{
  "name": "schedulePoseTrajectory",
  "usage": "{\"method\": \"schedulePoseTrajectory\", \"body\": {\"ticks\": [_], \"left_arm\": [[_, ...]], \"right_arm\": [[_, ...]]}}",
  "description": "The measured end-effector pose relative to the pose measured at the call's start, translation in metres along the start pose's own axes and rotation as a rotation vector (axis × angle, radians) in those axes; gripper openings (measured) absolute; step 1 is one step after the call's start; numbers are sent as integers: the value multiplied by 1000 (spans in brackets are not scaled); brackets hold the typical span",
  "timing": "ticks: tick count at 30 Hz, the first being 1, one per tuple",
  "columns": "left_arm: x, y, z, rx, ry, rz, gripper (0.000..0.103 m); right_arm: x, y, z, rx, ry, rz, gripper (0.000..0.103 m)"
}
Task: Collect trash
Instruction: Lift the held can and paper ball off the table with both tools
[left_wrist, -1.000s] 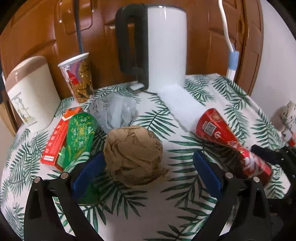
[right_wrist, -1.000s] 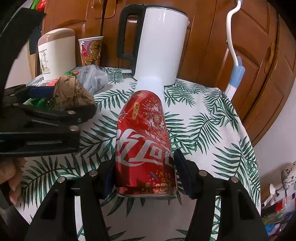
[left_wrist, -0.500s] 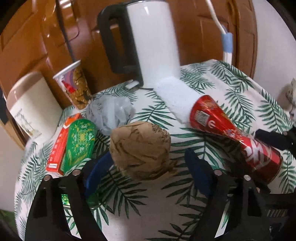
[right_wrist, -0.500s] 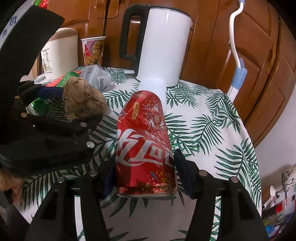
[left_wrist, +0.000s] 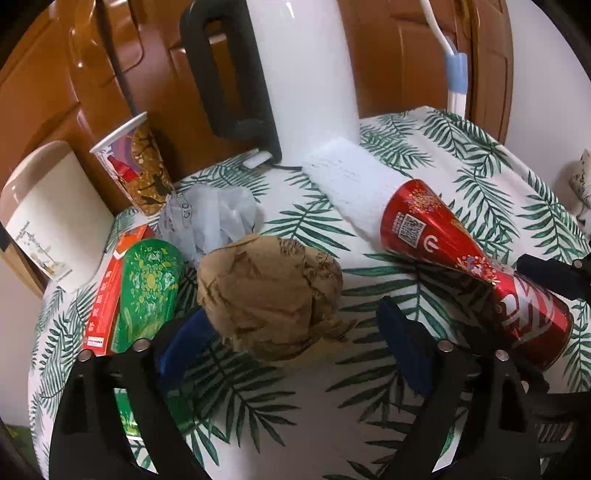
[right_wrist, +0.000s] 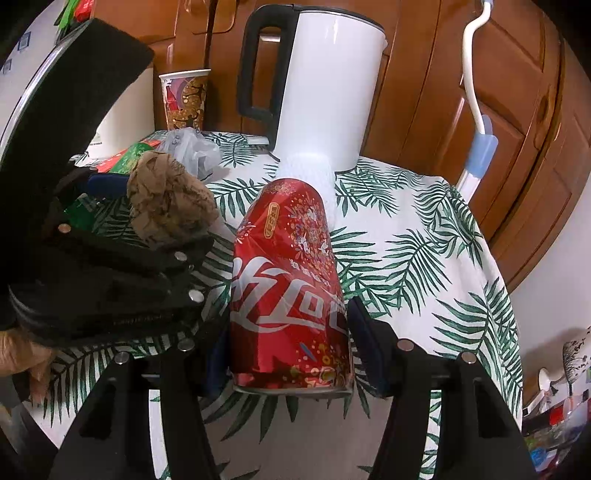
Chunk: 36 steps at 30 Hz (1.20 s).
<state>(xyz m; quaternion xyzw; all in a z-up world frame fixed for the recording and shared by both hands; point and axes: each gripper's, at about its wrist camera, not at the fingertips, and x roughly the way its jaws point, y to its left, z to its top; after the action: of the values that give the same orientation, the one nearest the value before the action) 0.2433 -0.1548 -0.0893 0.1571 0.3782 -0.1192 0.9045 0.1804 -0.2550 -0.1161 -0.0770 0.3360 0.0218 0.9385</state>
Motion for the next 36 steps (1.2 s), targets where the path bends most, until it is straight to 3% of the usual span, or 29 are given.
{"method": "schedulePoseTrajectory", "body": {"ticks": [2, 12, 21, 24, 28, 31, 32, 36], "left_arm": [[-1, 6, -1, -4, -7, 20, 66], [-17, 16, -12, -46, -49, -62, 60], [-32, 11, -24, -55, -66, -93, 59], [-34, 9, -26, -42, -58, -93, 59], [-31, 5, -26, -22, -40, -87, 59], [-26, 2, -23, 1, -22, -46, 60], [-24, 4, -22, -5, -18, -43, 60], [-27, 3, -23, -14, -34, -66, 60]], "right_arm": [[0, -2, 0, 7, 0, 6, 58], [-4, -11, -6, 39, -8, 16, 58], [-7, -14, -9, 48, -22, 44, 58], [2, -11, -7, 29, 19, 39, 74], [3, -6, 1, 12, 17, 12, 76], [10, -4, 10, 0, 45, 17, 73], [16, -5, 11, 15, 68, 59, 63], [15, -9, 11, 29, 66, 82, 52]]}}
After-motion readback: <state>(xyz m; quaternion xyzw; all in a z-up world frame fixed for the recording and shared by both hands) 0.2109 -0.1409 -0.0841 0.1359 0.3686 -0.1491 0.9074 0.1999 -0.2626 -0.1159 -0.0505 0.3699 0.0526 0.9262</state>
